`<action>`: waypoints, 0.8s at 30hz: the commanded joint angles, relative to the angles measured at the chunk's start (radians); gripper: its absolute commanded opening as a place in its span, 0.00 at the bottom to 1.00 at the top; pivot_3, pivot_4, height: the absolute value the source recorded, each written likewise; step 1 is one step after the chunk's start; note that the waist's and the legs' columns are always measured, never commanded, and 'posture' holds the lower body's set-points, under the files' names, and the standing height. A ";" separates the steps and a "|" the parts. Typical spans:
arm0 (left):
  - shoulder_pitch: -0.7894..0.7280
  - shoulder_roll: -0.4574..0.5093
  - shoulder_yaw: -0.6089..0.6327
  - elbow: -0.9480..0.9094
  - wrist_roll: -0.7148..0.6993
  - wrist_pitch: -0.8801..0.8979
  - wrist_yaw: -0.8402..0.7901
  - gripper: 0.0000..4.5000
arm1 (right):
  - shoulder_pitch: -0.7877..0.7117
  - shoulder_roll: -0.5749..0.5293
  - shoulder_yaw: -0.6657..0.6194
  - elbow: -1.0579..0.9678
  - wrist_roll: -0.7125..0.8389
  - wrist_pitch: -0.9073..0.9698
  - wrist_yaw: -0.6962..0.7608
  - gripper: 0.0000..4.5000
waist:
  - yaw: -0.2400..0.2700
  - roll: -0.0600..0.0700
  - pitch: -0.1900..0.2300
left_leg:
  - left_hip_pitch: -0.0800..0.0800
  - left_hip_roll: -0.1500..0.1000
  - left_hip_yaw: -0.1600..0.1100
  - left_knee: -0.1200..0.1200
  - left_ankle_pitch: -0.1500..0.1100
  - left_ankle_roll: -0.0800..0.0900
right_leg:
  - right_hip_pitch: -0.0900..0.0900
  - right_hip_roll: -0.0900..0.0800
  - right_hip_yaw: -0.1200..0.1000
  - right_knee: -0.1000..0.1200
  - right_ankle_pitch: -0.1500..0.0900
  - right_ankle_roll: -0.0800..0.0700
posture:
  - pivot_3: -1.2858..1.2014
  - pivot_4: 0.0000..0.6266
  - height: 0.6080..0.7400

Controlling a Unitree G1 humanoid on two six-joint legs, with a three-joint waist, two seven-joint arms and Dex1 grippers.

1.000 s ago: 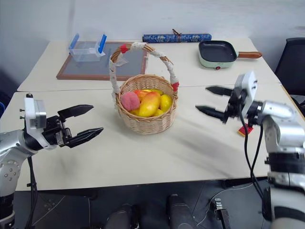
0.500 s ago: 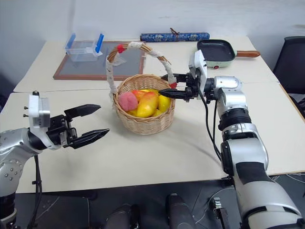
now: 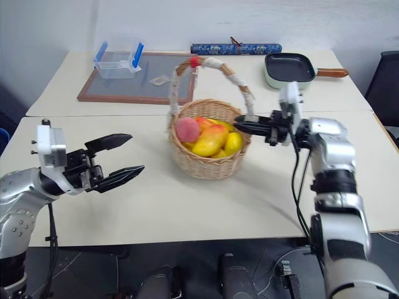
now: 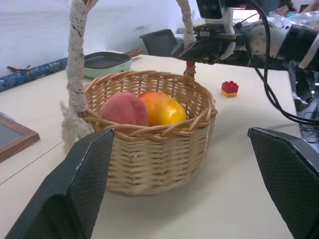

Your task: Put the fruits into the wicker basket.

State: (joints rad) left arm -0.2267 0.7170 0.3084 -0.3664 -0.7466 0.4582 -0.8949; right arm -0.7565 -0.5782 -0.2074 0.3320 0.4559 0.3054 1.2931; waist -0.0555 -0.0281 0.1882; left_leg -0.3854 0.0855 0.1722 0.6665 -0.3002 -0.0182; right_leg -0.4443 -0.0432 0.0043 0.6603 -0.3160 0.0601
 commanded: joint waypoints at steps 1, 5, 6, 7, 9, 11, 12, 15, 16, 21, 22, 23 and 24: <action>-0.068 -0.008 -0.025 0.040 -0.004 -0.021 -0.029 1.00 | 0.101 0.000 -0.192 -0.332 0.131 0.114 -0.275 0.05 | 0.002 0.000 0.000 | 0.000 -0.002 0.000 0.000 0.000 0.000 | 0.000 0.000 0.001 0.000 0.000 0.000 | 0.52 0.24 1.00; -0.103 -0.016 -0.056 0.079 -0.003 -0.017 -0.066 1.00 | 0.277 0.008 -0.245 -0.585 0.118 0.199 -0.502 0.05 | -0.003 0.000 0.000 | 0.001 -0.002 0.001 -0.001 0.001 -0.001 | 0.000 0.001 0.002 0.000 0.000 0.000 | 0.52 0.24 1.00; -0.111 -0.019 -0.061 0.089 -0.003 -0.016 -0.071 1.00 | 0.306 0.018 -0.266 -0.616 0.122 0.229 -0.569 0.05 | -0.005 0.000 0.000 | 0.001 -0.001 0.001 -0.002 0.001 -0.001 | 0.000 0.001 0.002 0.000 0.000 0.000 | 0.52 0.24 1.00; -0.116 -0.021 -0.065 0.096 -0.002 -0.016 -0.074 1.00 | 0.327 0.026 -0.283 -0.636 0.128 0.250 -0.621 0.05 | -0.004 0.000 0.000 | 0.001 -0.001 0.002 -0.002 0.001 -0.001 | 0.000 0.002 0.002 0.000 0.000 0.000 | 0.52 0.24 1.00; -0.128 -0.024 -0.077 0.112 0.003 -0.018 -0.085 1.00 | 0.370 0.025 -0.295 -0.640 0.110 0.252 -0.677 0.05 | -0.004 0.000 0.000 | 0.001 -0.001 0.002 -0.002 0.001 -0.002 | 0.000 0.002 0.002 0.000 0.000 0.000 | 0.52 0.24 1.00; -0.140 -0.025 -0.093 0.125 0.012 -0.022 -0.101 1.00 | 0.399 0.020 -0.290 -0.600 0.069 0.214 -0.709 0.05 | -0.001 0.000 0.000 | 0.001 -0.002 0.002 -0.002 0.001 -0.002 | 0.000 0.002 0.002 0.000 0.000 0.000 | 0.52 0.24 1.00; -0.146 -0.026 -0.098 0.131 0.015 -0.023 -0.106 1.00 | 0.406 0.020 -0.290 -0.576 0.057 0.204 -0.727 0.05 | -0.001 0.000 0.000 | 0.001 -0.003 0.002 -0.002 0.002 -0.001 | 0.000 0.003 0.003 0.000 0.000 0.000 | 0.52 0.24 1.00; -0.162 -0.031 -0.104 0.145 0.024 -0.028 -0.111 1.00 | 0.414 0.019 -0.268 -0.492 0.013 0.126 -0.733 0.05 | -0.001 0.000 0.000 | 0.001 -0.003 0.003 -0.002 0.002 -0.001 | 0.000 0.005 0.003 0.000 0.000 0.000 | 0.52 0.24 1.00; -0.166 -0.032 -0.105 0.149 0.026 -0.029 -0.112 1.00 | 0.412 0.019 -0.262 -0.468 0.003 0.104 -0.736 0.05 | -0.001 0.000 0.000 | 0.001 -0.003 0.002 -0.001 0.002 -0.001 | 0.000 0.005 0.003 0.000 0.000 0.000 | 0.52 0.24 1.00; -0.159 -0.020 -0.099 0.152 0.026 -0.010 -0.118 1.00 | 0.394 0.011 -0.243 -0.457 0.043 0.108 -0.717 0.21 | -0.001 0.000 0.000 | 0.001 -0.003 0.002 -0.001 0.002 0.000 | 0.000 0.006 0.003 0.000 0.000 0.000 | 0.52 0.24 1.00; -0.150 -0.010 -0.098 0.157 0.026 -0.002 -0.128 1.00 | 0.388 0.003 -0.235 -0.467 0.031 0.092 -0.716 0.27 | -0.001 0.000 0.000 | 0.001 -0.003 0.002 -0.001 0.002 0.000 | 0.000 0.006 0.003 0.000 0.000 0.000 | 0.52 0.24 1.00; -0.143 0.000 -0.098 0.162 0.032 -0.003 -0.138 1.00 | 0.386 -0.007 -0.232 -0.477 0.027 0.092 -0.715 0.34 | -0.003 0.000 0.000 | 0.001 -0.003 0.002 -0.001 0.002 0.000 | 0.000 0.005 0.003 0.000 0.000 0.000 | 0.52 0.24 1.00; -0.138 0.006 -0.099 0.165 0.038 -0.006 -0.146 1.00 | 0.387 -0.014 -0.230 -0.483 0.024 0.090 -0.716 0.42 | -0.003 0.000 0.000 | 0.001 -0.003 0.002 -0.001 0.002 0.000 | 0.000 0.005 0.003 0.000 0.000 0.000 | 0.52 0.24 1.00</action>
State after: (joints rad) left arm -0.3744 0.7057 0.1932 -0.1904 -0.7122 0.4566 -1.0253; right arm -0.3528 -0.5612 -0.4257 -0.1107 0.4811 0.4149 0.5767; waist -0.0585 -0.0281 0.1879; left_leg -0.3840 0.0829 0.1744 0.6649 -0.2980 -0.0186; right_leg -0.4443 -0.0383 0.0074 0.6607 -0.3161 0.0599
